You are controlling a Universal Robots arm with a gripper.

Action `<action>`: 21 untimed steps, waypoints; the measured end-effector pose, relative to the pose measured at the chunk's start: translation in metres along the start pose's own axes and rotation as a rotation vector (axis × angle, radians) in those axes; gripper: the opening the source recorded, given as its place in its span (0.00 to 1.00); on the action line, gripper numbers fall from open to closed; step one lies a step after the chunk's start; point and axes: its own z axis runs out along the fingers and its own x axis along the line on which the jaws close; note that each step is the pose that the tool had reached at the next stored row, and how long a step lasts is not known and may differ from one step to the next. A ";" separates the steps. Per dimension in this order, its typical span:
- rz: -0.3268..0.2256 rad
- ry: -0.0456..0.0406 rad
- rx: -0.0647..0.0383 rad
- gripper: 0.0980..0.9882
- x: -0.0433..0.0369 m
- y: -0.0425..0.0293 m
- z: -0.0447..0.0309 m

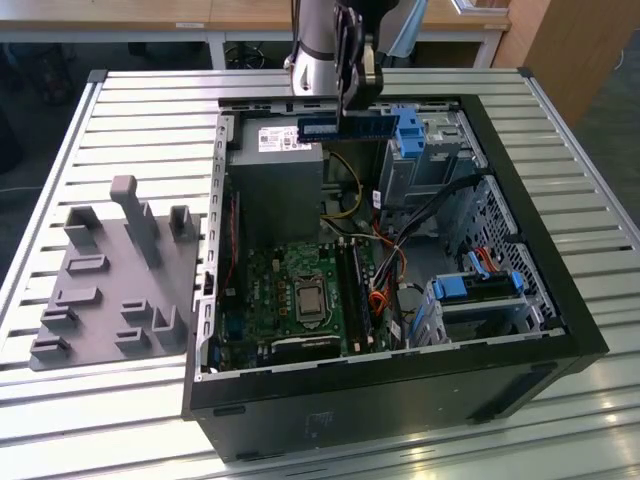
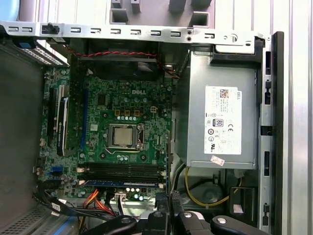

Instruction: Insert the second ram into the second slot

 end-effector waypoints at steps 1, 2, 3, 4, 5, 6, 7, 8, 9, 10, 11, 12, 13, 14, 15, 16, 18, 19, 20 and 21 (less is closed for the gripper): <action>0.000 0.0004 0.000 0.04 0.0007 0.0000 0.0000; 0.000 0.0004 0.000 0.04 0.0009 0.0000 0.0000; 0.000 0.0005 0.000 0.04 0.0010 0.0000 0.0000; 0.000 0.0006 0.000 0.04 0.0012 0.0000 0.0000; 0.000 0.0007 0.000 0.04 0.0014 0.0000 0.0000; 0.000 0.0009 0.000 0.04 0.0016 0.0000 0.0000; 0.000 0.0009 0.000 0.04 0.0018 0.0001 0.0000; 0.000 0.0009 0.000 0.04 0.0021 0.0001 0.0000; 0.000 0.0010 0.000 0.04 0.0023 0.0001 0.0000; 0.000 0.0012 0.000 0.04 0.0026 0.0001 -0.0001; 0.000 0.0013 0.000 0.04 0.0028 0.0001 -0.0001; 0.000 0.0013 0.000 0.04 0.0031 0.0001 0.0000; 0.000 0.0015 0.000 0.04 0.0034 0.0001 -0.0001; 0.000 0.0016 0.000 0.04 0.0037 0.0001 -0.0001; 0.000 0.0017 0.000 0.04 0.0040 0.0001 -0.0001; 0.000 0.0019 0.000 0.04 0.0044 0.0001 -0.0001; 0.000 0.0022 0.000 0.04 0.0052 0.0001 -0.0001; 0.000 0.0023 0.000 0.04 0.0056 0.0002 -0.0001; 0.000 0.0025 0.000 0.04 0.0060 0.0002 -0.0001; 0.000 0.0026 0.000 0.04 0.0065 0.0002 -0.0001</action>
